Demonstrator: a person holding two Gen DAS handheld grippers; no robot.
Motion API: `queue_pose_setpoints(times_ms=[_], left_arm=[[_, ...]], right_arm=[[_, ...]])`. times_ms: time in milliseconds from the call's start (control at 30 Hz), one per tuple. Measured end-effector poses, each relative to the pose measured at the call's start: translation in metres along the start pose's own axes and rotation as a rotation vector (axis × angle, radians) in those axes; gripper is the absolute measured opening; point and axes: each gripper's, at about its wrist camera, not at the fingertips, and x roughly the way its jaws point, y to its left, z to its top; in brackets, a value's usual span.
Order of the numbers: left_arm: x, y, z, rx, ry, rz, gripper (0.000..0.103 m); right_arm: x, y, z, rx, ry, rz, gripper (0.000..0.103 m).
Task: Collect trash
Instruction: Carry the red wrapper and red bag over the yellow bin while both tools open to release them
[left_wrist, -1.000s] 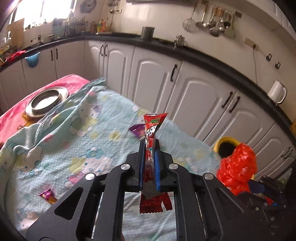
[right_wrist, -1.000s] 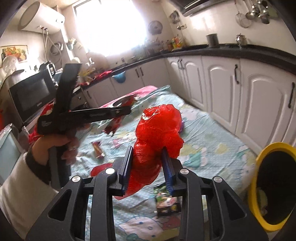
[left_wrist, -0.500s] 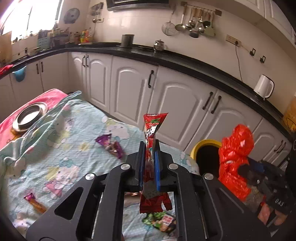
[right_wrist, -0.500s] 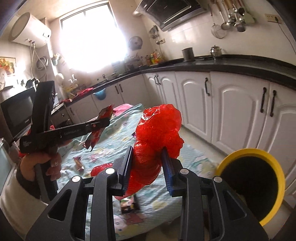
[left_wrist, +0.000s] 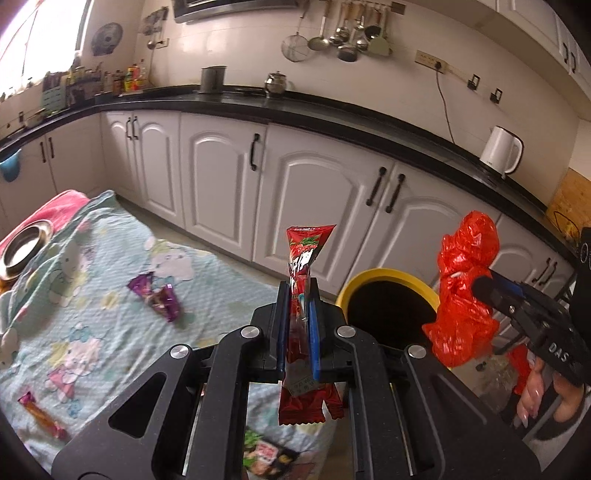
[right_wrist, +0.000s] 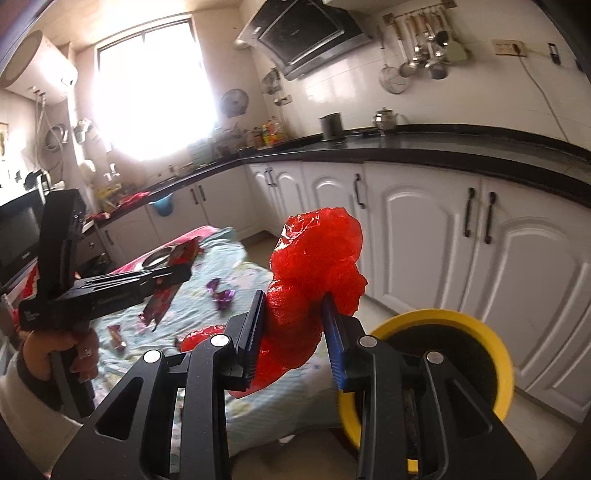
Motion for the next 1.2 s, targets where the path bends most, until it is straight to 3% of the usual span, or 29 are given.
queue_pose_setpoints(times_ms=[567, 1200], left_arm=[[0.044, -0.068, -0.003, 0.06, 0.051, -0.097, 0.005], [0.109, -0.125, -0.016, 0.105, 0.149, -0.153, 0.006]], right_arm=[[-0.021, -0.08, -0.026, 0.072, 0.016, -0.157, 0.029], [-0.014, -0.134, -0.063, 0.156, 0.079, -0.229, 0.03]])
